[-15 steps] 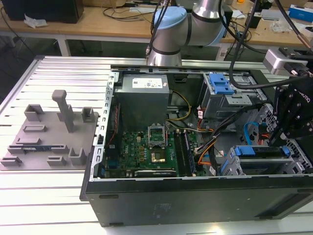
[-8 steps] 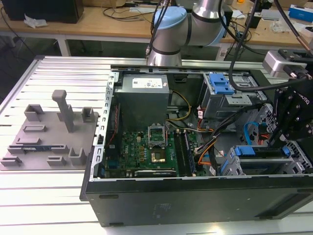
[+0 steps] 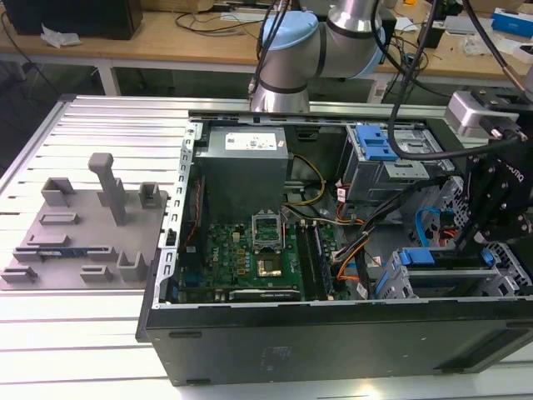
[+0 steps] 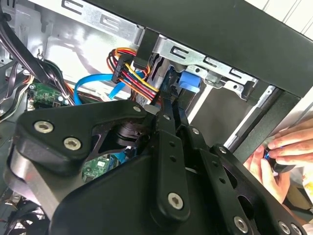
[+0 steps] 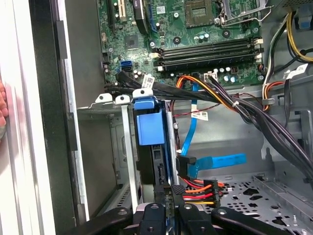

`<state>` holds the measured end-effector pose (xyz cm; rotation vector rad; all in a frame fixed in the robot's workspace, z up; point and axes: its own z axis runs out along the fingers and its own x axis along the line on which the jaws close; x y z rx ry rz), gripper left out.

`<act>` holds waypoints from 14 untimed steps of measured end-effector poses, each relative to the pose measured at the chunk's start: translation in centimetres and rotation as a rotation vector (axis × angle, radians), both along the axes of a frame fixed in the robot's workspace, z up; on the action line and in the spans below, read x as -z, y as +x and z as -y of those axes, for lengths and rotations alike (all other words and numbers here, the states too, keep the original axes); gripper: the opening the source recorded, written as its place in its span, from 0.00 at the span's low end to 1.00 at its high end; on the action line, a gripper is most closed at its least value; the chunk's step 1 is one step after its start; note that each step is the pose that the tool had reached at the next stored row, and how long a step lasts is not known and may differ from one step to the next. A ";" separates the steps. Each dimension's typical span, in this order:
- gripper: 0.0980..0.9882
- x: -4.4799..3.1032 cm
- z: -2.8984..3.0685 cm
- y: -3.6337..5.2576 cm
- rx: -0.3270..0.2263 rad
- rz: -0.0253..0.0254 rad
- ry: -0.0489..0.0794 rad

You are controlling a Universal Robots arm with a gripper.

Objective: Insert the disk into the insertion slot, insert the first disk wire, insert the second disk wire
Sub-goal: 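Insert the first disk wire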

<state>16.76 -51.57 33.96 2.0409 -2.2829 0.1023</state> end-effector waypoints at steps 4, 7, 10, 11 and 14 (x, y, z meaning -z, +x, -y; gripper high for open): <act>0.07 0.20 0.09 0.01 0.000 0.0000 0.000; 0.07 0.33 0.22 0.00 0.000 0.0001 0.000; 0.09 0.38 0.27 -0.03 0.000 0.0001 0.000; 0.09 -0.25 0.27 -0.04 0.000 0.0002 0.000; 0.16 -2.11 0.27 -0.04 0.000 0.0024 0.000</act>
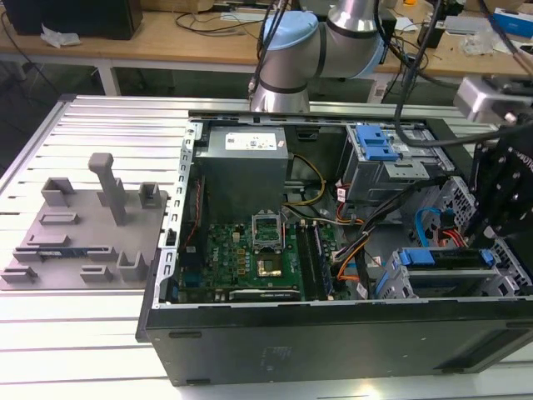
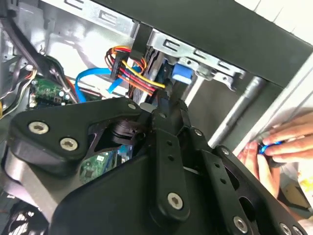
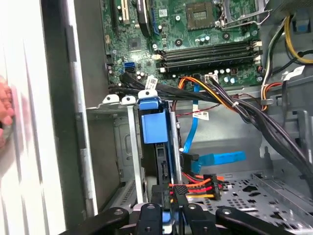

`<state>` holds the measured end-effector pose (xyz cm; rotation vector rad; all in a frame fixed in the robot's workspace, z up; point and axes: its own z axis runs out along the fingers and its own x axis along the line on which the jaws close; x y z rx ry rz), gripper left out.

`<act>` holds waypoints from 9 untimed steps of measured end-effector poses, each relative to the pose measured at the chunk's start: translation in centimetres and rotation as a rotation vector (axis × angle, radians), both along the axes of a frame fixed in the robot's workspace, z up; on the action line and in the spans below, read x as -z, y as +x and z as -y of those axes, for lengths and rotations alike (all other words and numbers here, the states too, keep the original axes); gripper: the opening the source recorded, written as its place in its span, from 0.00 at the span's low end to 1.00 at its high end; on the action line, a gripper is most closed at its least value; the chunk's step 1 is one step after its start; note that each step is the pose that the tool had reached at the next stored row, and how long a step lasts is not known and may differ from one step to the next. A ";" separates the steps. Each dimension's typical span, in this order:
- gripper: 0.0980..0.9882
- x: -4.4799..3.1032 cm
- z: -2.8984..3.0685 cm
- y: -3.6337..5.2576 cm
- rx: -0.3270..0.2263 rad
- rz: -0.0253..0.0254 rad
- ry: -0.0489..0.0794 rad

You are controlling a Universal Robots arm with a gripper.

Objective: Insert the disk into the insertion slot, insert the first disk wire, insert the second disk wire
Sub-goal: 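Insert the first disk wire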

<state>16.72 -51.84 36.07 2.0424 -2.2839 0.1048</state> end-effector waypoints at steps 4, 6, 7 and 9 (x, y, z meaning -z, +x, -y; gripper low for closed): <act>0.16 -1.62 0.00 0.00 0.000 0.0014 0.000; 0.16 -1.68 0.00 0.00 0.000 0.0014 0.000; 0.16 -1.69 0.00 0.00 0.000 0.0014 0.000; 0.16 -1.74 0.00 0.00 0.000 0.0014 0.000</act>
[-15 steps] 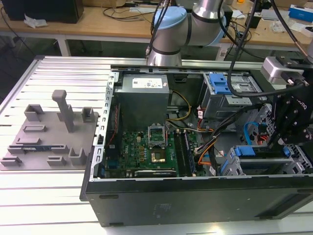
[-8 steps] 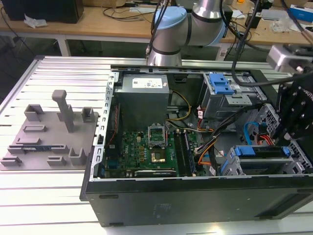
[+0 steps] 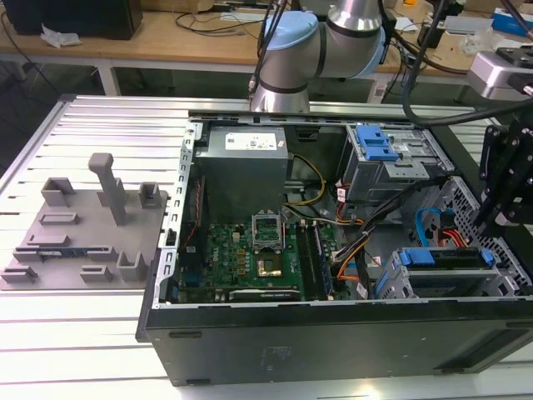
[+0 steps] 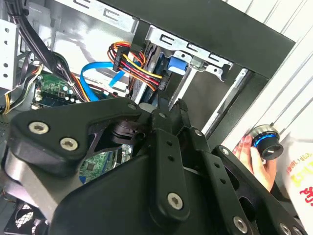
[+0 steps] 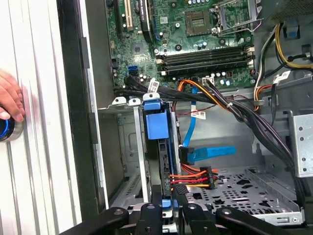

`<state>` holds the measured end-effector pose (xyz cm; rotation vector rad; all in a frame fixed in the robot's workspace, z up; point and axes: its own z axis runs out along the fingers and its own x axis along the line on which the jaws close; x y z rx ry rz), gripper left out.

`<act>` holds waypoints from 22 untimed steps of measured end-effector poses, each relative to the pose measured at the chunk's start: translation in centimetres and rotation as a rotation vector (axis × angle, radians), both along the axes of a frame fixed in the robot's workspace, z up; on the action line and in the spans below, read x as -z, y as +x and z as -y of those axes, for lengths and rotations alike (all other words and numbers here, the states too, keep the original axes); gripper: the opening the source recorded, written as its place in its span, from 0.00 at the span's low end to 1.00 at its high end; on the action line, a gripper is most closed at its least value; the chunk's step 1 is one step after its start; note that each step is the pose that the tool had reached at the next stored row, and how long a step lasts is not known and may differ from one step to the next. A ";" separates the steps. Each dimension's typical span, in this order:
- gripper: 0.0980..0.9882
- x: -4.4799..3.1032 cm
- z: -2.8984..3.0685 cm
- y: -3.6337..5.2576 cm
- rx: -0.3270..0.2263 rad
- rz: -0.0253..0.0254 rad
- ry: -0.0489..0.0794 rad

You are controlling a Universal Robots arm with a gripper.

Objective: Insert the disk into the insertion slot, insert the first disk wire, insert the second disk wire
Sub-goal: 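Insert the first disk wire, then insert the second disk wire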

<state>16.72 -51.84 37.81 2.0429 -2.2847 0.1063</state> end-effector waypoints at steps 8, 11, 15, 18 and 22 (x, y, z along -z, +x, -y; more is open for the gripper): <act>0.16 -0.15 0.00 0.00 0.000 0.0000 0.000; 0.16 -0.21 0.00 0.00 0.000 0.0000 0.000; 0.16 -0.29 0.00 0.00 0.000 0.0000 0.000; 0.16 -0.37 0.00 0.00 0.000 0.0000 0.000; 0.16 -0.48 0.00 0.00 0.000 0.0000 0.000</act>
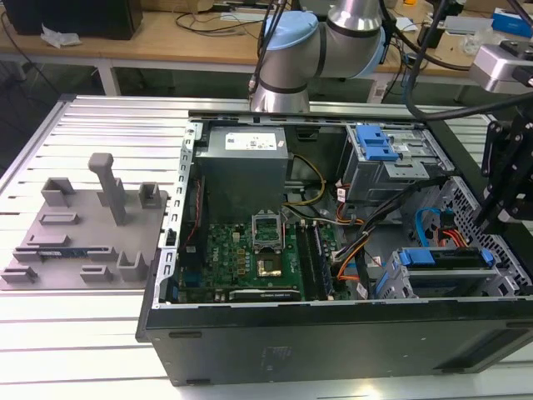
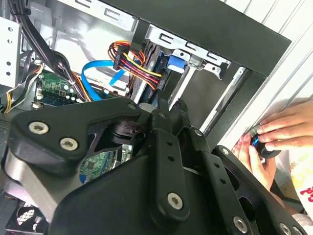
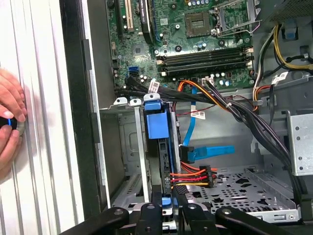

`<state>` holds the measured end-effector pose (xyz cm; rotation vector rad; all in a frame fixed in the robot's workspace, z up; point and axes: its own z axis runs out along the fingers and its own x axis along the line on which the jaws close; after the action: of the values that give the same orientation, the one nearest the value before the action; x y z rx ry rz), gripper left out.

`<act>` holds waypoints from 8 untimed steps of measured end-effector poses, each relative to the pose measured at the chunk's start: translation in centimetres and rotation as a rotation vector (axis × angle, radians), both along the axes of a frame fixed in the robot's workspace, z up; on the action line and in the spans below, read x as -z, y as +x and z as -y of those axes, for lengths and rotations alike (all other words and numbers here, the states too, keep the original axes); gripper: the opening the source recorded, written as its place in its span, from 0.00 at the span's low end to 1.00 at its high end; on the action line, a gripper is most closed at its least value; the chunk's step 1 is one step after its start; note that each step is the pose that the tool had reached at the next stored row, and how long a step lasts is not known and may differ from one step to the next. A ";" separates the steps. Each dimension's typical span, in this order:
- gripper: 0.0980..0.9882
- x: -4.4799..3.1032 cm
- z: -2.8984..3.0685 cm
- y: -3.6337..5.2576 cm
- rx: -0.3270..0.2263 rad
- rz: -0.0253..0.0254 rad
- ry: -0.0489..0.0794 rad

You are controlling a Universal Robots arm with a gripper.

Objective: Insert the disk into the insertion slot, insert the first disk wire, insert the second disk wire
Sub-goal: 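Insert the second disk wire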

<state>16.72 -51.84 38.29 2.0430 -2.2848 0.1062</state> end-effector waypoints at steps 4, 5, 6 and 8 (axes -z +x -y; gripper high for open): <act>0.16 -0.04 -1.06 0.00 0.000 -0.0009 -0.016; 0.16 -0.04 -1.80 0.00 0.000 -0.0020 -0.036; 0.16 -0.05 -2.24 0.00 0.000 -0.0031 -0.052; 0.16 -0.05 -2.80 -0.05 0.000 -0.0043 -0.083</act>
<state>16.67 -49.04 38.34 2.0008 -2.2386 0.1927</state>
